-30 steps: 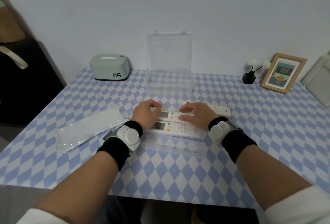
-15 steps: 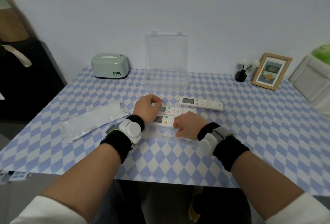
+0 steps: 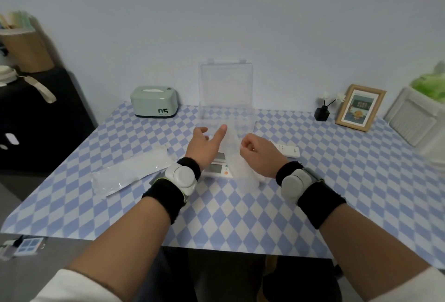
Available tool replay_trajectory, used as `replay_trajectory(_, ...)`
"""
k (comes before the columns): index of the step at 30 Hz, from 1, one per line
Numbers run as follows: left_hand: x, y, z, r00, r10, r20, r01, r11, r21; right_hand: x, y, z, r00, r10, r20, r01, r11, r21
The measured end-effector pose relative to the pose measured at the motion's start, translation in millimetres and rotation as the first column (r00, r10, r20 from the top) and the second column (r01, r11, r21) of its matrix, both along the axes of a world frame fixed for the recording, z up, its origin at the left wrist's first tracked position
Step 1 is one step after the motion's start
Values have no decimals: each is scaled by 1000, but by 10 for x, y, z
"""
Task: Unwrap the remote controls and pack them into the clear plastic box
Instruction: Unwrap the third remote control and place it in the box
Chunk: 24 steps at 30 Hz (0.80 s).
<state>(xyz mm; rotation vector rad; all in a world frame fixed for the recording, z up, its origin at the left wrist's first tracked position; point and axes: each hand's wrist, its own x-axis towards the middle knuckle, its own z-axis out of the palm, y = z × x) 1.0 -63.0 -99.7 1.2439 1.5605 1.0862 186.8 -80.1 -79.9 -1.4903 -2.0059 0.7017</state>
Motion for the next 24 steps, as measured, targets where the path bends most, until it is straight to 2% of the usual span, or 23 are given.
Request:
replay_trajectory(3,80,30,1,923,-93,374,132,988,-78,-35,21,15,994,20,-105,-29,997,-77)
replay_trajectory(9,102,125,-50,820,-99,564,137,990,-26,4,60,-54,963,13,-269,-65,981,-184)
replay_trajectory(11,107,156,-56,842,-164,514,176,984,25,31,98,-90,956,-28,-292,-32,979,-201)
replay_trajectory(14,125,168,-58,900,-177,399,160,984,76,33,132,-132,956,-112,-271,64,982,-180)
replay_trajectory(17,163,169,-58,926,-252,281,221,966,136,27,168,-168,950,-149,-273,130,988,-87)
replay_trajectory(20,203,142,-42,908,-337,247,291,934,207,18,183,-176,958,-153,-243,158,987,4)
replay_trajectory(22,224,138,-28,913,-339,228,288,929,231,-6,170,-175,949,-143,-281,146,989,-10)
replay_trajectory(24,261,129,-16,953,-275,129,239,940,243,-34,150,-175,949,-141,-282,149,989,8)
